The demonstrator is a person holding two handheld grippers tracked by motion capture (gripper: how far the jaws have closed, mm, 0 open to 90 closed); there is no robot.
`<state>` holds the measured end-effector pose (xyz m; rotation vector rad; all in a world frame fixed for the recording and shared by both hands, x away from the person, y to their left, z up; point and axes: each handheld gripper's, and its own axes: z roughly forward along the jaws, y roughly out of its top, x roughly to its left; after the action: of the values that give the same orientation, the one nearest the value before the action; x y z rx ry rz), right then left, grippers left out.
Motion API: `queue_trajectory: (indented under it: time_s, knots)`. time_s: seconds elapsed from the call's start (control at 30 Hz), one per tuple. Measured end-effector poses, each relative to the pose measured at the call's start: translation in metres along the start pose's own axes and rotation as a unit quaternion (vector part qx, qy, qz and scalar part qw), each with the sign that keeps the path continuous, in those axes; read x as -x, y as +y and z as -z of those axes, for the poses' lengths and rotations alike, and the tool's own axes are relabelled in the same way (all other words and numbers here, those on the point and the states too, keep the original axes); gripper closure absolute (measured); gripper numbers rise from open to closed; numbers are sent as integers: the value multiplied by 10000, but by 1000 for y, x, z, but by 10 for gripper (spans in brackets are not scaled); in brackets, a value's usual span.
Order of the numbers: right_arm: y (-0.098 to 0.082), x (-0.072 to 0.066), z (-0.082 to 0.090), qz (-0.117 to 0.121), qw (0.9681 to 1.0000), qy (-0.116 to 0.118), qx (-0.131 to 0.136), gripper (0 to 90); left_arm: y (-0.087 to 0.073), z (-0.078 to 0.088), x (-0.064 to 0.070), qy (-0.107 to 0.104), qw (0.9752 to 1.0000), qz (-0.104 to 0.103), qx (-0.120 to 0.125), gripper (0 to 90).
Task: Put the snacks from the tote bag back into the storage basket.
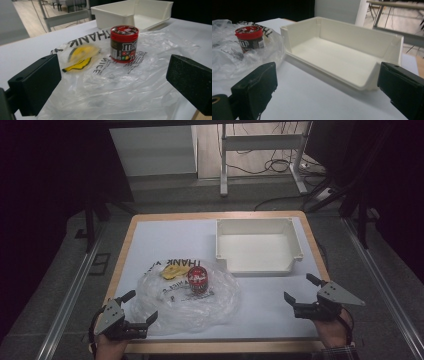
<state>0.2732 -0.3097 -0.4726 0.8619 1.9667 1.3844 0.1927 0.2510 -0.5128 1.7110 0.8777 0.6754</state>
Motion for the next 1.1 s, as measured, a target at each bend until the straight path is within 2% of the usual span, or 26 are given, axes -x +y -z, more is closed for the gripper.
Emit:
queue_trajectory:
  time_s: [0.03,0.1,0.17,0.47,0.57,1.1]
  knots:
    - [0,0,0,0,10000,0,0,33,0,0,-1,38,10000,14,4,0]
    - [-4,6,-3,-184,9997,132,-93,32,0,1,-1,95,9999,25,25,0]
    - [-4,6,-4,-269,9994,226,-79,30,0,2,-1,136,9999,26,22,0]
    - [-3,-5,-3,-186,9984,516,-100,19,0,2,-1,173,9998,6,17,0]
    - [-3,-8,-3,-86,9986,501,-115,14,0,1,-1,168,9999,3,5,0]
    - [-2,-11,-3,47,9986,499,-157,4,0,2,-1,168,9999,-3,32,0]
